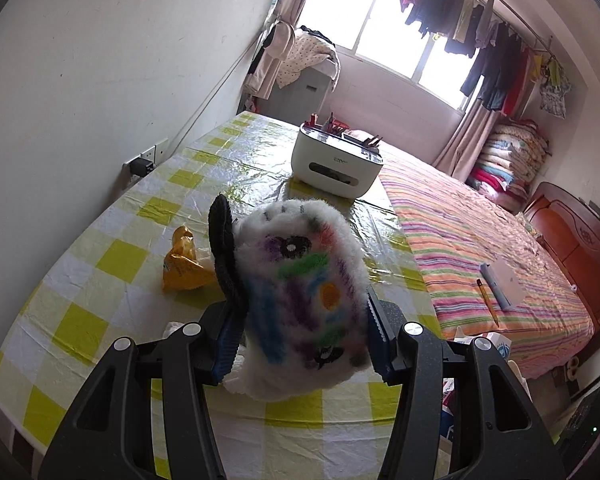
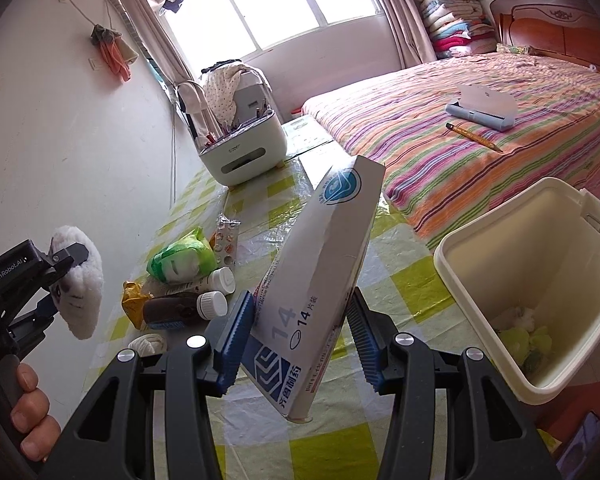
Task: Collect trash
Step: 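Carry the medicine box over the cream bin and open the right tool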
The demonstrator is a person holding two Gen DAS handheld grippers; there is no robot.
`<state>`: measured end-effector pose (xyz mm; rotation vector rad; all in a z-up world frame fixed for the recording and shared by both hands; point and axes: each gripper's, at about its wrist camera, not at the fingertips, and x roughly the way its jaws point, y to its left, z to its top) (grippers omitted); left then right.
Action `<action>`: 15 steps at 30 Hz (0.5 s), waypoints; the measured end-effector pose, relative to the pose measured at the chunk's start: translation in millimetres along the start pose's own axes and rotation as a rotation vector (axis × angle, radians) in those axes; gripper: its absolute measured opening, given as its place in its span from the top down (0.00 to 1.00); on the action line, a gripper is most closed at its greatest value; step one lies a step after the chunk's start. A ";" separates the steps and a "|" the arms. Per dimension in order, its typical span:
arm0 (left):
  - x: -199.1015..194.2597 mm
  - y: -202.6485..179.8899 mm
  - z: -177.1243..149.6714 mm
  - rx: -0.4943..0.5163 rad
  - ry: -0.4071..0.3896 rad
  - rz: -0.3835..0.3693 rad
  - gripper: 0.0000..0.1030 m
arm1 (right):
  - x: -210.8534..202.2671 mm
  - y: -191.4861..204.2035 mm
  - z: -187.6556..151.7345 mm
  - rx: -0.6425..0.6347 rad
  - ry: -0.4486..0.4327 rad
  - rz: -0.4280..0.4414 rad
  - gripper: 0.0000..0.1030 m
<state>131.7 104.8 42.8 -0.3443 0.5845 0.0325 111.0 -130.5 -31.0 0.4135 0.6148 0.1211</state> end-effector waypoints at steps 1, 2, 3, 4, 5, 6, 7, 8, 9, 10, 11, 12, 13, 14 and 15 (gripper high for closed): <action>0.4 -4.9 -2.1 0.009 0.002 -0.006 0.50 | -1.4 -2.7 1.0 0.003 -0.006 -0.006 0.55; 1.0 -9.4 -3.7 0.016 0.005 -0.012 0.50 | -2.8 -5.7 1.9 0.008 -0.011 -0.011 0.55; 2.0 -14.3 -5.0 0.023 0.009 -0.019 0.50 | -4.4 -9.2 2.8 0.015 -0.016 -0.013 0.55; 2.9 -17.8 -7.4 0.029 0.012 -0.025 0.50 | -5.6 -12.7 3.9 0.022 -0.020 -0.016 0.55; 4.4 -22.8 -9.0 0.036 0.015 -0.028 0.50 | -7.1 -16.4 5.0 0.028 -0.023 -0.020 0.55; 6.2 -27.3 -10.7 0.043 0.020 -0.030 0.50 | -8.9 -20.4 5.8 0.036 -0.027 -0.023 0.55; 8.3 -31.6 -12.4 0.048 0.026 -0.035 0.50 | -10.5 -24.4 6.7 0.044 -0.032 -0.026 0.55; 9.2 -35.0 -14.8 0.052 0.032 -0.043 0.50 | -12.0 -27.8 7.6 0.050 -0.036 -0.030 0.55; 10.7 -39.3 -16.4 0.055 0.036 -0.049 0.50 | -13.5 -31.1 8.4 0.054 -0.039 -0.034 0.55; 11.9 -43.7 -18.2 0.060 0.041 -0.054 0.50 | -14.6 -34.8 9.1 0.061 -0.042 -0.037 0.55; 12.8 -48.7 -19.8 0.067 0.044 -0.059 0.50 | -16.4 -37.9 9.4 0.068 -0.047 -0.041 0.55; 14.4 -52.6 -21.5 0.072 0.046 -0.064 0.50 | -17.9 -41.3 10.1 0.074 -0.052 -0.047 0.55; 15.2 -57.2 -23.1 0.078 0.050 -0.070 0.50 | -19.5 -44.7 10.8 0.079 -0.057 -0.053 0.55; 16.0 -62.2 -24.7 0.084 0.054 -0.076 0.50 | -21.1 -48.3 11.7 0.087 -0.062 -0.059 0.55; 16.7 -67.0 -26.3 0.089 0.058 -0.083 0.50 | -23.0 -52.2 12.4 0.096 -0.069 -0.065 0.55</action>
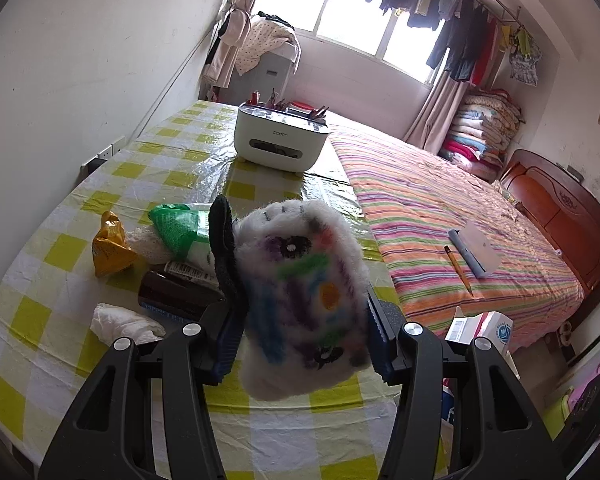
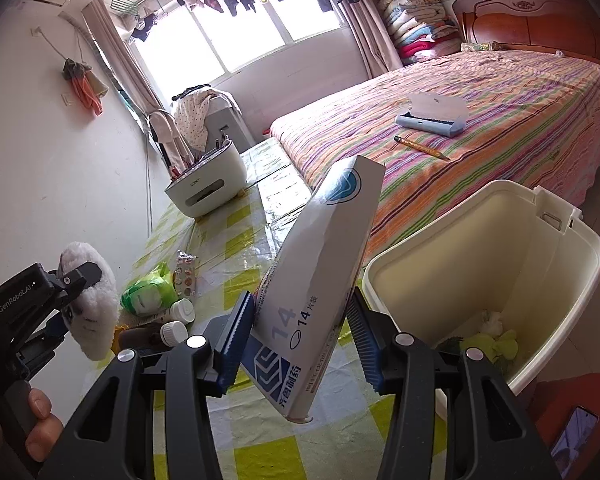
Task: Collect trash
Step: 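Carry the medicine box over the cream bin and open the right tool, then lower the white plush toy into the cream bin and open the left tool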
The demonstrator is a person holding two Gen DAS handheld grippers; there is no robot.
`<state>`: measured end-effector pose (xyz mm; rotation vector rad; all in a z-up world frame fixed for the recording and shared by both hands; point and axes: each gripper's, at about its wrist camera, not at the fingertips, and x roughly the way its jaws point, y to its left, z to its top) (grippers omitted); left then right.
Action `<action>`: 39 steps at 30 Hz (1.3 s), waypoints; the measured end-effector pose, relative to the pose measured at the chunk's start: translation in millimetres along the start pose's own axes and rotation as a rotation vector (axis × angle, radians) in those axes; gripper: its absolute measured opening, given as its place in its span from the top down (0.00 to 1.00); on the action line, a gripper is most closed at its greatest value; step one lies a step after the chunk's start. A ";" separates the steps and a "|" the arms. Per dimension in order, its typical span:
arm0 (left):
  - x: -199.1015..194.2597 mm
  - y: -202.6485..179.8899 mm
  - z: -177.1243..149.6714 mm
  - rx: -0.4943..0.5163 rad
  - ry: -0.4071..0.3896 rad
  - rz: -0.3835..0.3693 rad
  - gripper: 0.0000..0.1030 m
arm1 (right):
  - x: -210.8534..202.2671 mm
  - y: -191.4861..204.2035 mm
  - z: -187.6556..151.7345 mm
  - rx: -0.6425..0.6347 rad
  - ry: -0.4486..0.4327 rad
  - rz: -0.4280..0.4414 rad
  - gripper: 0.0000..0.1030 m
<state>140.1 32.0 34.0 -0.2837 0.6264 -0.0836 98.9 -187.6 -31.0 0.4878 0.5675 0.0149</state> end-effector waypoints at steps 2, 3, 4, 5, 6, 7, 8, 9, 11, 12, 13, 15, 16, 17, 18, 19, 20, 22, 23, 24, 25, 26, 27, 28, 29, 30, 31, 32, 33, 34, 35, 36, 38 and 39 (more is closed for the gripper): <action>1.8 -10.3 -2.3 0.013 0.003 -0.013 0.50 | -3.4 -7.2 2.8 0.012 -0.017 -0.024 0.55; 2.9 -15.8 -3.6 0.022 0.005 -0.017 0.50 | -5.2 -10.9 4.4 0.019 -0.025 -0.030 0.55; 4.0 -19.9 -5.4 0.030 0.006 -0.022 0.50 | -7.1 -14.7 5.7 0.027 -0.033 -0.040 0.55; 5.5 -24.5 -6.9 0.036 0.008 -0.027 0.50 | -8.9 -18.6 7.2 0.034 -0.041 -0.055 0.55; 7.1 -28.9 -8.4 0.041 0.011 -0.032 0.50 | -10.5 -22.6 8.8 0.039 -0.048 -0.069 0.55; 9.1 -33.1 -9.9 0.047 0.017 -0.036 0.50 | -11.4 -26.2 10.6 0.043 -0.052 -0.082 0.55; 11.5 -36.9 -11.4 0.053 0.024 -0.041 0.50 | -12.6 -30.1 13.0 0.048 -0.057 -0.098 0.55; 13.6 -40.6 -12.9 0.060 0.030 -0.044 0.50 | -13.8 -33.1 15.9 0.051 -0.063 -0.113 0.55; 16.2 -47.2 -15.6 0.069 0.037 -0.050 0.50 | -15.8 -39.6 23.6 0.043 -0.067 -0.136 0.55; 17.6 -50.2 -16.3 0.074 0.042 -0.055 0.50 | -18.1 -43.9 27.5 0.040 -0.072 -0.147 0.55; 18.9 -53.4 -16.8 0.080 0.045 -0.060 0.50 | -20.5 -48.8 31.5 0.039 -0.079 -0.162 0.54; 19.9 -61.2 -19.2 0.092 0.046 -0.066 0.50 | -23.5 -59.4 39.8 0.034 -0.084 -0.192 0.54; 20.5 -65.5 -20.4 0.100 0.046 -0.071 0.50 | -24.7 -66.7 43.2 0.046 -0.087 -0.198 0.54; 21.7 -69.3 -21.7 0.108 0.048 -0.075 0.50 | -25.4 -73.7 45.8 0.058 -0.087 -0.203 0.54; 22.4 -73.9 -23.3 0.116 0.050 -0.080 0.50 | -24.7 -79.9 47.5 0.066 -0.080 -0.208 0.54; 23.8 -77.2 -24.4 0.124 0.053 -0.085 0.50 | -24.1 -86.1 47.7 0.081 -0.073 -0.211 0.54; 25.2 -81.0 -26.1 0.132 0.058 -0.091 0.50 | -23.4 -90.8 47.4 0.094 -0.064 -0.207 0.54; 27.6 -88.9 -30.1 0.147 0.065 -0.099 0.50 | -22.4 -95.8 47.0 0.100 -0.053 -0.205 0.53; 28.6 -92.4 -31.9 0.153 0.069 -0.103 0.50 | -22.8 -96.0 46.2 0.100 -0.054 -0.207 0.53; 29.4 -95.6 -33.5 0.160 0.074 -0.107 0.50 | -23.6 -96.6 46.1 0.101 -0.057 -0.210 0.51; 29.5 -99.6 -35.4 0.167 0.077 -0.111 0.50 | -24.2 -97.0 45.9 0.103 -0.059 -0.214 0.51; 29.8 -101.5 -36.0 0.170 0.078 -0.115 0.50 | -24.6 -97.6 45.3 0.107 -0.061 -0.219 0.50; 30.0 -104.2 -37.1 0.172 0.079 -0.120 0.50 | -24.2 -97.5 44.2 0.109 -0.057 -0.221 0.50; 30.6 -106.7 -37.8 0.175 0.082 -0.126 0.50 | -23.3 -98.3 43.4 0.115 -0.052 -0.221 0.50; 30.5 -109.3 -39.1 0.177 0.084 -0.131 0.50 | -22.5 -99.0 42.8 0.122 -0.047 -0.222 0.49; 31.0 -110.7 -39.9 0.180 0.087 -0.138 0.50 | -21.1 -99.6 42.5 0.126 -0.039 -0.218 0.47; 31.2 -112.7 -40.9 0.184 0.088 -0.145 0.50 | -20.1 -100.6 41.8 0.134 -0.031 -0.212 0.46; 31.2 -116.0 -42.7 0.190 0.089 -0.149 0.50 | -20.4 -102.6 41.2 0.149 -0.031 -0.204 0.46; 32.0 -118.6 -43.9 0.196 0.091 -0.150 0.50 | -22.5 -105.2 40.9 0.168 -0.042 -0.198 0.46; 33.0 -120.1 -45.0 0.200 0.096 -0.158 0.50 | -27.2 -108.9 41.0 0.192 -0.064 -0.197 0.46; 34.2 -121.9 -45.9 0.203 0.104 -0.170 0.50 | -33.7 -114.0 41.0 0.221 -0.094 -0.196 0.46; 35.2 -124.3 -47.4 0.204 0.111 -0.181 0.50 | -40.9 -118.8 40.6 0.251 -0.127 -0.196 0.45; 37.2 -130.1 -49.9 0.213 0.120 -0.202 0.50 | -54.3 -128.2 40.1 0.302 -0.191 -0.200 0.45; 38.9 -132.7 -50.9 0.220 0.128 -0.216 0.50 | -60.2 -132.3 39.5 0.326 -0.219 -0.201 0.45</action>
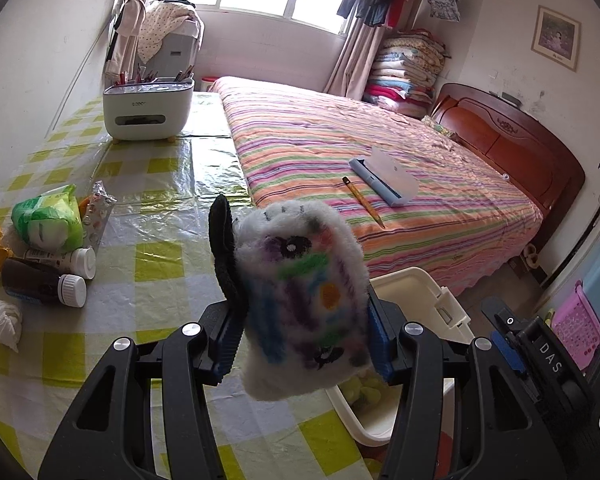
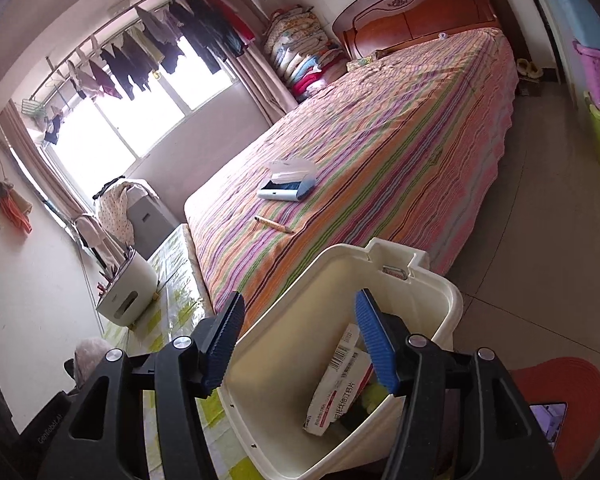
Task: Collect trash
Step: 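Lower the white plush toy into the cream bin and open the left tool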
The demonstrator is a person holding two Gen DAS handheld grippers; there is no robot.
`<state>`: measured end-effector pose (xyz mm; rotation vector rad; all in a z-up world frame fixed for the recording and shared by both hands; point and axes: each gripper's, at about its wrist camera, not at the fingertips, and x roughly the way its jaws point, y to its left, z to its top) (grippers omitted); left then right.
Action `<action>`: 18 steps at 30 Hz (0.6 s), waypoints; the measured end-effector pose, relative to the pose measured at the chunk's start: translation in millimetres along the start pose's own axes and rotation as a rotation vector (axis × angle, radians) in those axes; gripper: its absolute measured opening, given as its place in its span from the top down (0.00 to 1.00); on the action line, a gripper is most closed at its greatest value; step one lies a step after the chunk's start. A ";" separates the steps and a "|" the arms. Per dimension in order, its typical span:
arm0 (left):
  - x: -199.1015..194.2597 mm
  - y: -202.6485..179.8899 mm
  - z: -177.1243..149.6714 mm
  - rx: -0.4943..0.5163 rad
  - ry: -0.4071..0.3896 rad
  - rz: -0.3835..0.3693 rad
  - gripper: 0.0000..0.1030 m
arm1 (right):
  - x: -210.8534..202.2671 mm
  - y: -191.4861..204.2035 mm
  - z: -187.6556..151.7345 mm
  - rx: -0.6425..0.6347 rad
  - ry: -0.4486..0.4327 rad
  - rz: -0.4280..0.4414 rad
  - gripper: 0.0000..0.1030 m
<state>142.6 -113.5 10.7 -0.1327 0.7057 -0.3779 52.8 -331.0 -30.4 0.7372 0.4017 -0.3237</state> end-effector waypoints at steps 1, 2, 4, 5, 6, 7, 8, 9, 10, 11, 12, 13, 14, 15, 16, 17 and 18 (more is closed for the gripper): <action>2.4 -2.2 -0.2 0.002 0.009 -0.014 0.50 | -3.8 -4.4 1.3 0.024 -0.019 0.003 0.45; 4.6 -4.4 -0.2 0.002 0.017 -0.028 0.50 | -7.2 -8.6 3.1 0.045 -0.035 0.007 0.45; 10.2 -8.0 -0.3 -0.002 0.040 -0.071 0.50 | -12.0 -13.8 5.1 0.077 -0.058 0.011 0.45; 14.2 -10.2 -0.4 -0.005 0.060 -0.098 0.49 | -14.2 -15.4 5.5 0.086 -0.067 0.015 0.45; 18.1 -12.5 -0.6 -0.007 0.080 -0.125 0.49 | -16.4 -16.1 5.6 0.091 -0.077 0.017 0.45; 21.3 -14.6 -0.7 -0.010 0.091 -0.143 0.49 | -18.7 -16.0 6.0 0.093 -0.089 0.018 0.45; 24.4 -17.4 -0.8 -0.009 0.097 -0.153 0.49 | -21.0 -15.8 6.7 0.095 -0.102 0.021 0.45; 27.5 -20.2 -0.6 -0.003 0.104 -0.163 0.49 | -23.5 -16.4 7.0 0.096 -0.113 0.024 0.45; 30.9 -22.6 -0.2 0.001 0.114 -0.178 0.49 | -25.7 -16.6 7.2 0.098 -0.123 0.026 0.45; 34.5 -24.2 0.3 0.000 0.125 -0.196 0.48 | -27.3 -17.5 7.2 0.100 -0.132 0.028 0.45; 37.1 -25.9 0.4 -0.003 0.131 -0.214 0.47 | -28.0 -16.6 7.7 0.102 -0.137 0.029 0.45; 39.3 -26.9 0.2 -0.007 0.134 -0.234 0.46 | -28.5 -16.5 7.7 0.103 -0.140 0.030 0.45; 41.9 -28.1 0.3 -0.009 0.137 -0.253 0.44 | -28.8 -16.1 7.8 0.105 -0.141 0.031 0.45; 44.8 -30.7 -0.3 -0.005 0.141 -0.261 0.41 | -29.1 -15.5 7.0 0.105 -0.140 0.033 0.45; 47.1 -33.3 -0.6 0.004 0.141 -0.258 0.39 | -29.1 -14.7 6.7 0.105 -0.140 0.035 0.45; 48.7 -35.5 -0.9 0.014 0.135 -0.251 0.35 | -29.5 -14.5 6.5 0.103 -0.140 0.037 0.45; 49.5 -36.2 -1.2 0.017 0.123 -0.244 0.32 | -30.0 -13.8 6.6 0.101 -0.142 0.039 0.45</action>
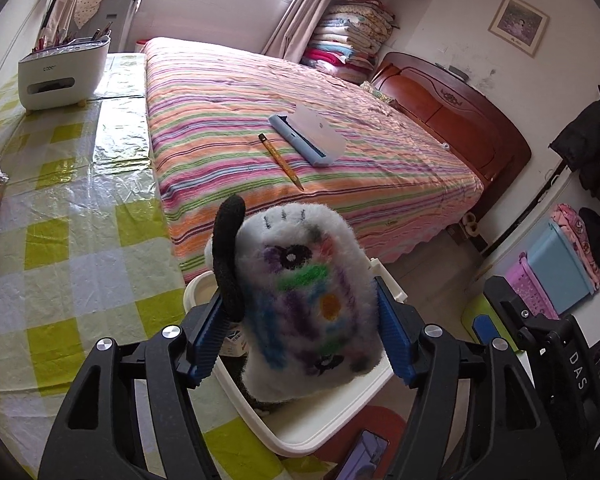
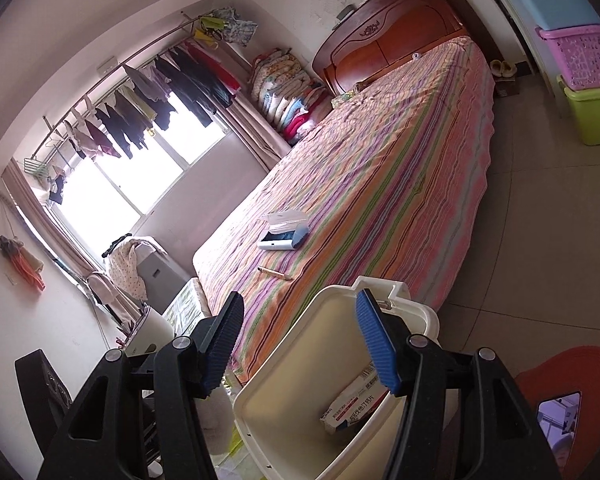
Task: Collect trash
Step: 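Lower the white plush toy into the cream bin and open the left tool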
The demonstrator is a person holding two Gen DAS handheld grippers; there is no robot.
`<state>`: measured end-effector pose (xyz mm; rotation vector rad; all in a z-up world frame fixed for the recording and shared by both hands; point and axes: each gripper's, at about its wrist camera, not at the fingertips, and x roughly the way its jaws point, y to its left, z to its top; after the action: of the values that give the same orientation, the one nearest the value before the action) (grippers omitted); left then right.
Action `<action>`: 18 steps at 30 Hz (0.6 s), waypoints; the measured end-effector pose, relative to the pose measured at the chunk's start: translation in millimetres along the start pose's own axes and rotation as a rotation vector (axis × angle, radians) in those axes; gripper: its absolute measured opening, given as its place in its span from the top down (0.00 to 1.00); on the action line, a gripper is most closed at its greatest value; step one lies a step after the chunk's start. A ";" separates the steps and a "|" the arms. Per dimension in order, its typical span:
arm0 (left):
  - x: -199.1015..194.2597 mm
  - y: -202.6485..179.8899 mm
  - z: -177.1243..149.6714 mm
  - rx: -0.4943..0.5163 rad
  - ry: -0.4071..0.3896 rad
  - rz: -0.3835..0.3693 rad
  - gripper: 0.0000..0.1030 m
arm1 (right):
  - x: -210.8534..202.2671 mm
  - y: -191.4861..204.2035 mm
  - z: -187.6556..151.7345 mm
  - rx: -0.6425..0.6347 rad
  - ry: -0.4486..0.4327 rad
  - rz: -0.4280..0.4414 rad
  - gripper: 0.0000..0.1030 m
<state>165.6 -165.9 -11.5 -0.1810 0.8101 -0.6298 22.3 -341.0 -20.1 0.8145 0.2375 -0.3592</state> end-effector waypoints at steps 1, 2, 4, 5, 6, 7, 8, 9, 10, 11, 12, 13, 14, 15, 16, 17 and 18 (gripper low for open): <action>1.0 -1.2 0.1 -0.001 -0.010 0.004 0.30 | -0.6 1.0 -0.1 -0.003 -0.003 0.003 0.45; 0.7 0.5 0.8 -0.009 -0.014 0.006 0.25 | -1.2 1.6 0.1 -0.006 -0.006 0.004 0.45; -2.6 6.6 3.0 -0.039 -0.021 0.003 0.22 | -2.4 1.5 0.2 -0.007 -0.012 0.008 0.45; -5.3 9.9 4.4 -0.054 -0.026 0.002 0.22 | -2.6 1.2 0.6 -0.004 -0.014 0.009 0.45; -9.4 13.2 5.6 -0.070 -0.039 0.006 0.22 | -2.6 0.2 1.0 0.000 -0.014 0.011 0.45; -14.1 16.5 7.0 -0.081 -0.055 0.019 0.22 | -2.4 -0.2 1.1 0.004 -0.013 0.013 0.45; -19.3 20.2 9.5 -0.086 -0.072 0.038 0.22 | -2.2 -1.7 1.2 0.007 -0.011 0.016 0.45; -24.6 23.7 11.2 -0.090 -0.088 0.057 0.21 | -1.4 -2.1 1.4 0.007 -0.009 0.018 0.45; -30.1 27.6 12.5 -0.098 -0.102 0.071 0.21 | -0.8 -1.0 0.8 0.004 -0.006 0.021 0.45; -35.7 32.1 12.9 -0.109 -0.112 0.089 0.20 | -0.8 0.0 -0.4 -0.002 -0.003 0.024 0.45; -41.2 36.3 13.7 -0.121 -0.121 0.109 0.20 | -0.6 2.3 -1.3 -0.008 0.000 0.028 0.45; -47.2 41.1 15.3 -0.134 -0.130 0.117 0.20 | -0.1 4.4 -2.2 -0.015 0.003 0.031 0.45; -52.7 45.9 16.2 -0.145 -0.137 0.124 0.20 | 0.0 5.9 -3.3 -0.021 0.007 0.034 0.45; -57.8 49.9 16.9 -0.153 -0.138 0.142 0.19 | 0.9 8.3 -4.7 -0.028 0.013 0.036 0.45; -62.8 53.3 17.2 -0.154 -0.139 0.161 0.19 | 2.3 9.8 -6.0 -0.035 0.023 0.038 0.45; -68.0 55.6 16.4 -0.147 -0.138 0.174 0.19 | 3.6 13.1 -7.8 -0.042 0.032 0.042 0.45; -71.6 58.0 16.1 -0.132 -0.130 0.189 0.19 | 4.6 15.4 -9.5 -0.047 0.038 0.045 0.45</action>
<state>166.5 -78.4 21.7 -0.2595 0.7332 -0.3824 32.0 -325.2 -17.8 0.7799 0.2614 -0.2949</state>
